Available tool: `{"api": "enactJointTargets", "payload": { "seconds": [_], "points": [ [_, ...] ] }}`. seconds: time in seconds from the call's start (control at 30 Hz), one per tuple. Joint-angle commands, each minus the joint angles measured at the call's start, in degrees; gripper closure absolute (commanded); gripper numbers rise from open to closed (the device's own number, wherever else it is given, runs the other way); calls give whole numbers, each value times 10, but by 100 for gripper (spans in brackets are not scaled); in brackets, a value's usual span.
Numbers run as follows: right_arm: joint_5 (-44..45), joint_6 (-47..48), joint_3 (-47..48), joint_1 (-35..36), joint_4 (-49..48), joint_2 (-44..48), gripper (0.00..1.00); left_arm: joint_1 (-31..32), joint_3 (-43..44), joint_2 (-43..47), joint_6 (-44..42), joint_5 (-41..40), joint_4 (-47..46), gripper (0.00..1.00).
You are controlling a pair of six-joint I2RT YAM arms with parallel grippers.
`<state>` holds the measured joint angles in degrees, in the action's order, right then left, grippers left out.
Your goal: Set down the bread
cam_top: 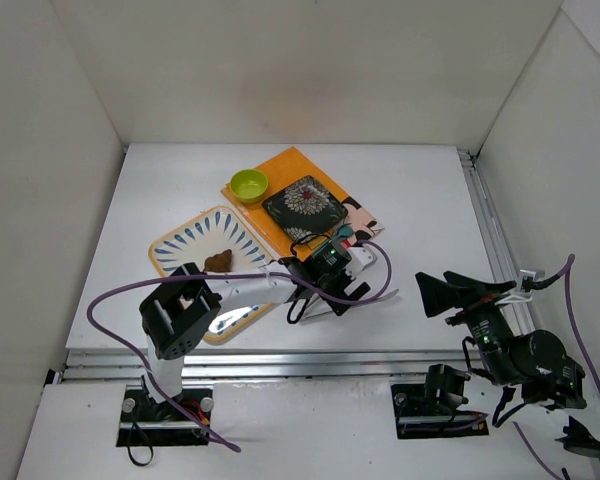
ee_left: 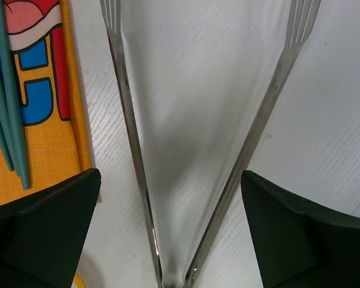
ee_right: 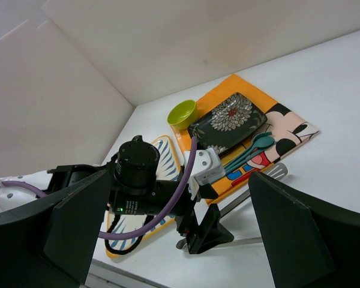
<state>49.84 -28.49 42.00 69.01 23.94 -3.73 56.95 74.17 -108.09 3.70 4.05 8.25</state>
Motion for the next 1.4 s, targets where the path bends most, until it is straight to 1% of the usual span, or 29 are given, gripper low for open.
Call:
{"api": "enactJointTargets", "payload": {
  "seconds": [0.0, 0.57, 1.3, 1.33, 1.37],
  "points": [
    [-1, 3, 0, 2, -24, -12, 2, 1, 6, 22, 7, 15, -3, 1],
    [-1, 2, 0, 3, -22, -10, 2, -15, 6, -8, 7, 30, 6, 1],
    [-6, 1, 0, 2, -19, -4, 2, -25, -6, -41, 10, 61, -13, 1],
    [-6, 1, -1, 3, -20, -5, 2, -25, -7, -42, 11, 65, -17, 1],
    [-6, 1, 0, 4, -20, -4, 2, -25, -9, -44, 12, 67, -17, 6]
  ]
}}
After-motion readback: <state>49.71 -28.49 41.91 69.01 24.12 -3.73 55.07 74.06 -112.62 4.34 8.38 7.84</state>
